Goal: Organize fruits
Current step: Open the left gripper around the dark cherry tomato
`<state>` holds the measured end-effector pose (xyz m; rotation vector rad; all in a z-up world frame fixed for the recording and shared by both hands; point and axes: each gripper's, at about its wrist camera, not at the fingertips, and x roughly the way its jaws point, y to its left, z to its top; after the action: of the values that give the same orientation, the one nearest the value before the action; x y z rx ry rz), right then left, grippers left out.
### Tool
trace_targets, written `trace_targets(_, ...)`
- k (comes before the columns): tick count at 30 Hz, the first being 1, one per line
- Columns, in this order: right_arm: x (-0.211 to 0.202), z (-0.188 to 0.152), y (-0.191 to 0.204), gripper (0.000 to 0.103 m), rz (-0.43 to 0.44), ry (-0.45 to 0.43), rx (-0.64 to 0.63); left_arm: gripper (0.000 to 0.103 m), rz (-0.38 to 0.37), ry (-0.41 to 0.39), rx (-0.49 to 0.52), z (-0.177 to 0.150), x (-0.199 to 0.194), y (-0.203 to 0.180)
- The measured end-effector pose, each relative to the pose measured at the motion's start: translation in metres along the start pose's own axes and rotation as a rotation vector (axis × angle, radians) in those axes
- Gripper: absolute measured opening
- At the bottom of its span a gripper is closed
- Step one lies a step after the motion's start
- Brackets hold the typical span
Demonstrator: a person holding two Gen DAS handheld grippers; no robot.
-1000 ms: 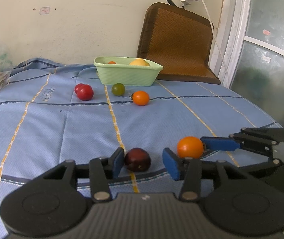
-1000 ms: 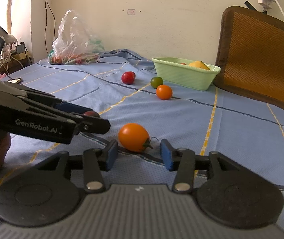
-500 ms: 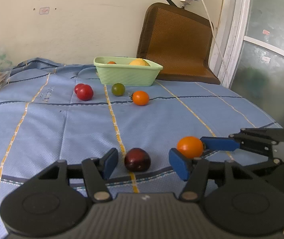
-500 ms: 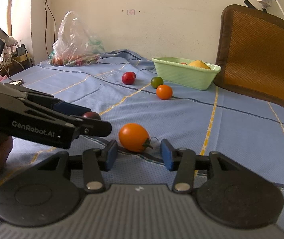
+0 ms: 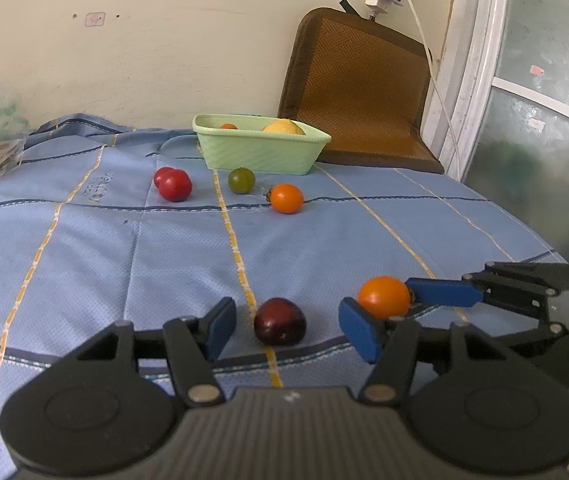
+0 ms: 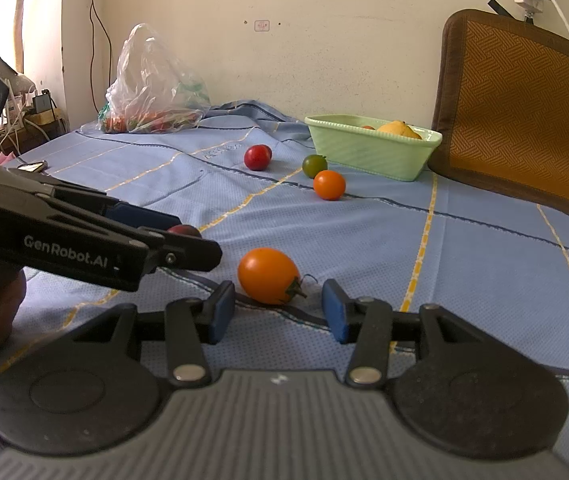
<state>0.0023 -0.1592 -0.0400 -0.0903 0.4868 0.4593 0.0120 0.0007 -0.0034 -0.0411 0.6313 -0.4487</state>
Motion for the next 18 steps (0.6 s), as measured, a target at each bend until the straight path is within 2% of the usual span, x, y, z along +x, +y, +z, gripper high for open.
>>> trace_targets(18,0.0000,0.0001,-0.0004,0.052,0.000,0.001,-0.001,0.060,-0.001,-0.002,-0.004,-0.0005,-0.0002,0.0008)
